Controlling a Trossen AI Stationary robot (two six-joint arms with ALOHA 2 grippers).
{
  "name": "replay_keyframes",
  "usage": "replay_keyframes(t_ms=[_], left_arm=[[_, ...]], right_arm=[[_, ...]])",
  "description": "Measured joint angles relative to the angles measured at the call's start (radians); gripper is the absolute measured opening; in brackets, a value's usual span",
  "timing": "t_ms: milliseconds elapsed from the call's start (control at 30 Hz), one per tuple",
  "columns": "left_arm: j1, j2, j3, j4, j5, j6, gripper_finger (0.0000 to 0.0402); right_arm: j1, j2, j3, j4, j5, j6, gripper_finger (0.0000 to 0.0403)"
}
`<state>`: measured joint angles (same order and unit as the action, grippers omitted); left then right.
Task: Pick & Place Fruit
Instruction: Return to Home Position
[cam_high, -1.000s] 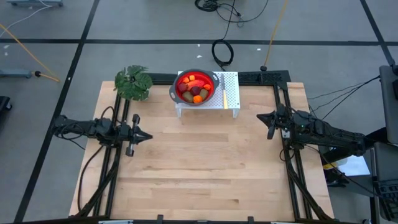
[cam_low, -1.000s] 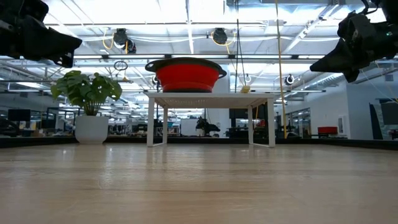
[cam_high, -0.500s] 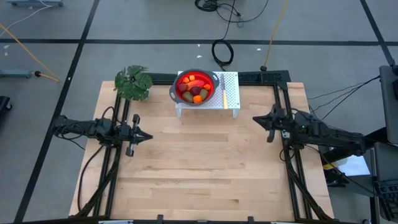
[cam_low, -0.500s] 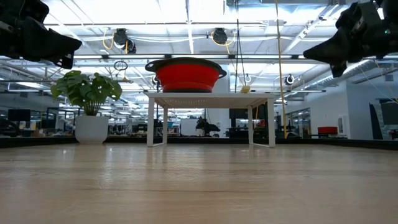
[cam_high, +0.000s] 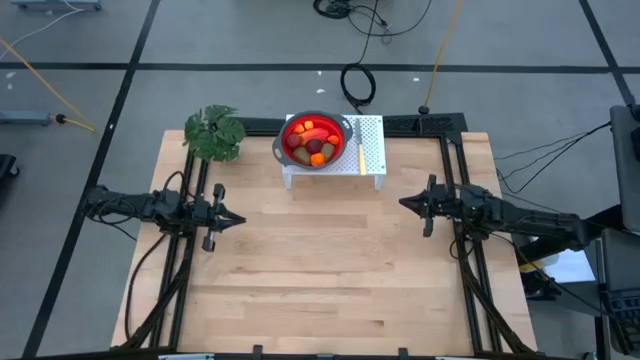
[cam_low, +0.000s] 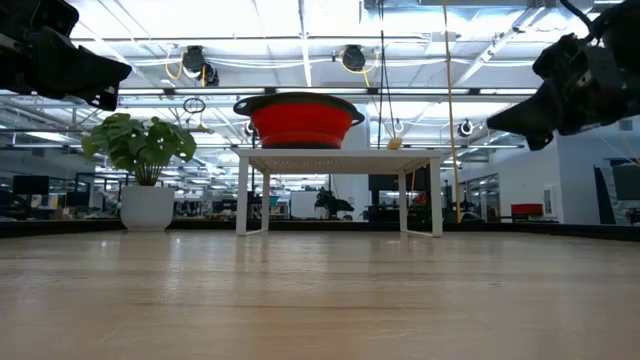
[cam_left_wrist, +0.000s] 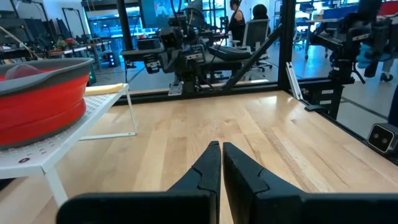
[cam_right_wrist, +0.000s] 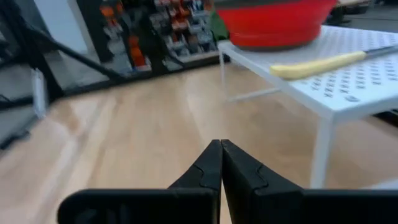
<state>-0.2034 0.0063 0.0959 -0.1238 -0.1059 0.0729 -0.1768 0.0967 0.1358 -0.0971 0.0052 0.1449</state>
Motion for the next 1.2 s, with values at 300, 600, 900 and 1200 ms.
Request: replay_keyframes(t_ms=[300,600,900,1200], left_arm=[[0.000,0.000,0.000,0.001,0.000,0.000,0.0019],[0.000,0.000,0.000,0.001,0.000,0.001,0.0019],[0.000,0.000,0.000,0.000,0.000,0.001,0.0019],[0.000,0.000,0.000,0.000,0.000,0.001,0.0019]], right_arm=[[0.000,0.000,-0.040,0.032,-0.031,0.101,0.0000],[0.000,0.000,-0.043,0.031,-0.031,0.098,0.0000],[0.000,0.000,-0.049,0.142,-0.035,0.097,0.0000],[0.000,0.000,-0.049,0.190,-0.036,0.097,0.0000]])
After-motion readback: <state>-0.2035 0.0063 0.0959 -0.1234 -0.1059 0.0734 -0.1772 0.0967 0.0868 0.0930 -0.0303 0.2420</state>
